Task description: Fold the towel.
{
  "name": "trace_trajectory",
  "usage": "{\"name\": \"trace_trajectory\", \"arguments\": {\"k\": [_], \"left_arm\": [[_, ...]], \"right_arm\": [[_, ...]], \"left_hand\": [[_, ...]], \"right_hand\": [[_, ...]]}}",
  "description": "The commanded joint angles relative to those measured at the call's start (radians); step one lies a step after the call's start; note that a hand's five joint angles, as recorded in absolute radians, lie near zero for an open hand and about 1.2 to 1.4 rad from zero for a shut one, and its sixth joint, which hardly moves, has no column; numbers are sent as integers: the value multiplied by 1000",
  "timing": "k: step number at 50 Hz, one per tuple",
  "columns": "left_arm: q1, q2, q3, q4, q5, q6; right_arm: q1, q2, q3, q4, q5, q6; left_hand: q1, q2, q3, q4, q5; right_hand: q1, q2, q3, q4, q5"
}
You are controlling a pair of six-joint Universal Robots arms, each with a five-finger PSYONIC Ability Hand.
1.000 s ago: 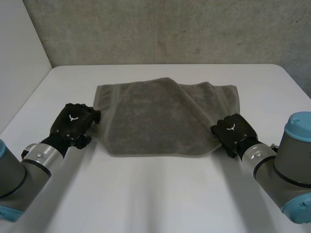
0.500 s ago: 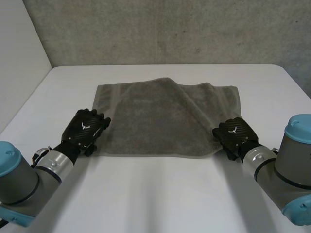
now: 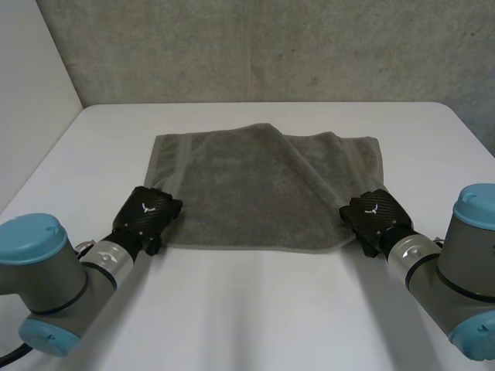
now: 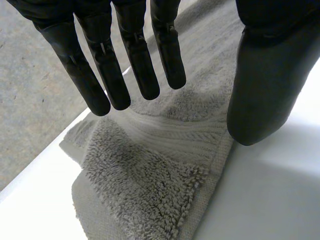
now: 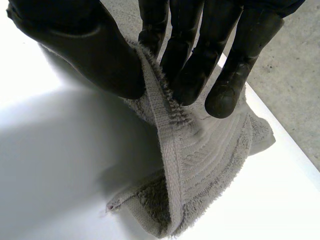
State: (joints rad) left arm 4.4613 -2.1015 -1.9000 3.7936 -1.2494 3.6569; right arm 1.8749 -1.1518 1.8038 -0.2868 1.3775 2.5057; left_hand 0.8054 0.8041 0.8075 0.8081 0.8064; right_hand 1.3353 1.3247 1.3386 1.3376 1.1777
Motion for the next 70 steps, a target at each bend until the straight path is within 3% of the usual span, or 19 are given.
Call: {"name": "trace_trajectory", "arguments": {"k": [1,18,29,37,42,47,49,54,70], "left_arm": [[-14,-25,32,1,-10,2],[-45,-61,76,8,-22,3],[-59,-81,148,9,-130,-3],[-65,-98,154,3,-142,-3],[-76,-57,136,3,-148,-11],[-80,-2,108,3,-189,-38],[-80,9,93,5,-199,-47],[-88,17,68,9,-202,-54],[-69,26,64,9,-208,-54]], "right_arm": [[-3,1,0,0,0,-1],[-5,7,0,0,0,-1],[-5,12,-1,-2,0,-1],[-5,15,-4,-5,3,-1],[-13,17,-4,-9,5,2],[-25,17,-12,-9,3,41],[-36,18,-18,-9,2,68],[-42,43,-34,-8,5,81],[-120,63,-92,81,6,71]], "left_hand": [[-78,-77,-80,-81,-254],[13,14,11,10,-163],[80,82,78,78,-95],[245,246,243,242,69],[555,557,553,553,380],[591,592,589,588,415],[591,592,589,588,415],[591,592,589,588,415],[591,592,589,588,415]], "right_hand": [[61,72,58,59,44],[61,72,58,59,44],[61,72,58,59,44],[61,72,58,59,44],[61,72,58,59,44],[61,72,58,59,44],[-143,-132,-146,-145,-160],[-319,-309,-323,-322,-336],[-461,-450,-464,-463,-477]]}}
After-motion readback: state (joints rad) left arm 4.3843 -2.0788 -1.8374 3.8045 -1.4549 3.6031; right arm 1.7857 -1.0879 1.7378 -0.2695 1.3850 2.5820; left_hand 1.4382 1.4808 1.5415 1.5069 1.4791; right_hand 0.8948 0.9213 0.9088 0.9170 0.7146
